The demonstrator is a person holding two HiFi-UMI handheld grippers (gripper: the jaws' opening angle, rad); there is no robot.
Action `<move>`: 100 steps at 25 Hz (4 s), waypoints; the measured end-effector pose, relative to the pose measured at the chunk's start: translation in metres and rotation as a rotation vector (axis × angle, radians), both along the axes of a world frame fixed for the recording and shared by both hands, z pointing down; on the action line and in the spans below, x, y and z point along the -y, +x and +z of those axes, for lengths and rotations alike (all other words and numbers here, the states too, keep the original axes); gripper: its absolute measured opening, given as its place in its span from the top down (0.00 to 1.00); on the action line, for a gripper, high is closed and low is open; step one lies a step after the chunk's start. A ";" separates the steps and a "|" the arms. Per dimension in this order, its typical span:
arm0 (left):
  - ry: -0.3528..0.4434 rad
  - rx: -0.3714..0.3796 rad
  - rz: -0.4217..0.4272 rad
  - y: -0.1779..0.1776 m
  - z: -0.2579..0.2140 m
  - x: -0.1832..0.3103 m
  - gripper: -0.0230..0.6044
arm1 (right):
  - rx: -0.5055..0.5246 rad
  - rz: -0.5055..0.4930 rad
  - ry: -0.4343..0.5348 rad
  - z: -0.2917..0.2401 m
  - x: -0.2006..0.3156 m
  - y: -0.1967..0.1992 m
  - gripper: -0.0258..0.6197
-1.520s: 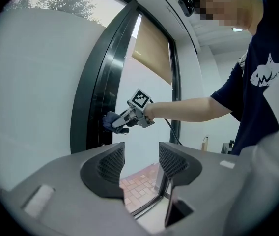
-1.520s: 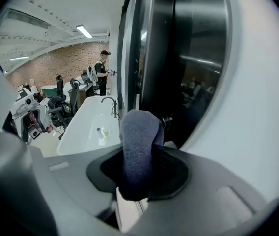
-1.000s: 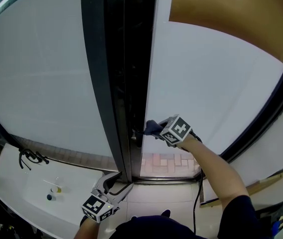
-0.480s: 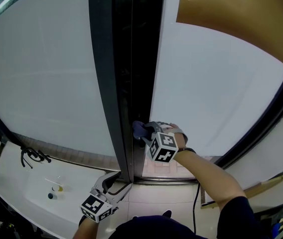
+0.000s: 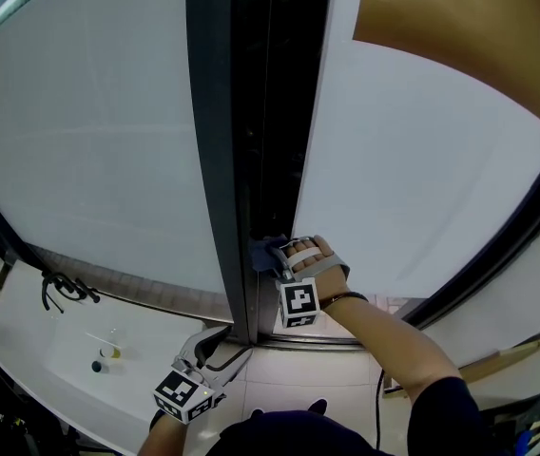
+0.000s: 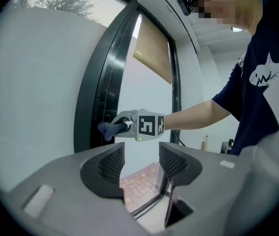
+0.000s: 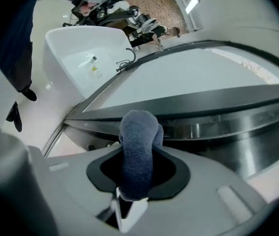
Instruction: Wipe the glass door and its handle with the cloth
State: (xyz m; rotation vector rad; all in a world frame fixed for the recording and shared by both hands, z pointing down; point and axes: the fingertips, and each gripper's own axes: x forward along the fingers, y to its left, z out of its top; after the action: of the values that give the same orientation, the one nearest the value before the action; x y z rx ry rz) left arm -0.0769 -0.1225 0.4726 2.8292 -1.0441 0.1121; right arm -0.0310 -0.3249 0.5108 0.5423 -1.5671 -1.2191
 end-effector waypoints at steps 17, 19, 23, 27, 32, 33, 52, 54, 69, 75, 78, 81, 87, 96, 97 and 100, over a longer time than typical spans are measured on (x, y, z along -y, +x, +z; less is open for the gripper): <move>0.001 0.004 0.058 0.022 -0.004 0.003 0.62 | -0.102 0.052 0.070 0.013 -0.013 0.098 0.80; 0.004 0.005 0.065 0.025 -0.004 0.003 0.62 | -0.100 0.065 0.068 0.012 -0.013 0.102 0.80; 0.009 0.006 0.068 0.025 -0.003 0.001 0.62 | -0.090 0.087 0.060 0.011 -0.014 0.108 0.80; 0.004 0.008 0.048 0.018 -0.007 0.000 0.62 | -0.044 0.116 0.053 0.004 -0.016 0.116 0.80; -0.001 0.002 0.040 0.010 0.000 -0.002 0.62 | 0.191 0.193 -0.085 0.011 -0.027 0.110 0.80; -0.002 0.002 0.039 0.010 0.001 -0.002 0.62 | 0.271 0.212 -0.166 0.019 -0.031 0.104 0.80; -0.024 0.010 -0.012 -0.013 0.008 -0.009 0.62 | 1.382 0.445 -0.883 0.040 0.023 0.008 0.80; -0.027 0.011 -0.014 -0.014 0.010 -0.010 0.62 | 1.447 0.459 -0.905 0.039 0.028 0.008 0.80; -0.029 0.020 0.011 -0.001 0.006 -0.007 0.62 | 1.502 0.448 -0.829 0.032 0.021 0.063 0.80; -0.020 0.016 0.033 0.005 0.006 -0.004 0.62 | 1.515 0.462 -0.799 0.029 0.016 0.092 0.80; -0.017 0.016 0.040 0.007 0.005 -0.004 0.62 | 1.527 0.468 -0.780 0.028 0.015 0.104 0.80; -0.019 0.016 0.034 0.005 0.007 -0.003 0.62 | 1.556 0.474 -0.764 0.028 0.013 0.116 0.80; -0.029 0.016 0.018 -0.004 0.011 -0.002 0.62 | 1.539 0.531 -0.747 0.054 0.013 0.127 0.81; -0.030 0.011 -0.006 -0.011 0.011 -0.001 0.62 | 1.311 0.471 -0.778 0.056 0.033 0.035 0.80; -0.031 0.011 -0.009 -0.012 0.010 -0.001 0.62 | 1.301 0.471 -0.774 0.052 0.036 0.028 0.80; -0.037 0.010 -0.019 -0.015 0.013 -0.001 0.62 | 1.314 0.491 -0.788 0.045 0.041 0.021 0.80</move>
State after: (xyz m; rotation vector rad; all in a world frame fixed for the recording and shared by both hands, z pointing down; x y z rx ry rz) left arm -0.0924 -0.1210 0.4854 2.7878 -1.0599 0.1431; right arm -0.0096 -0.3664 0.5561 1.1874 -2.5226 0.3552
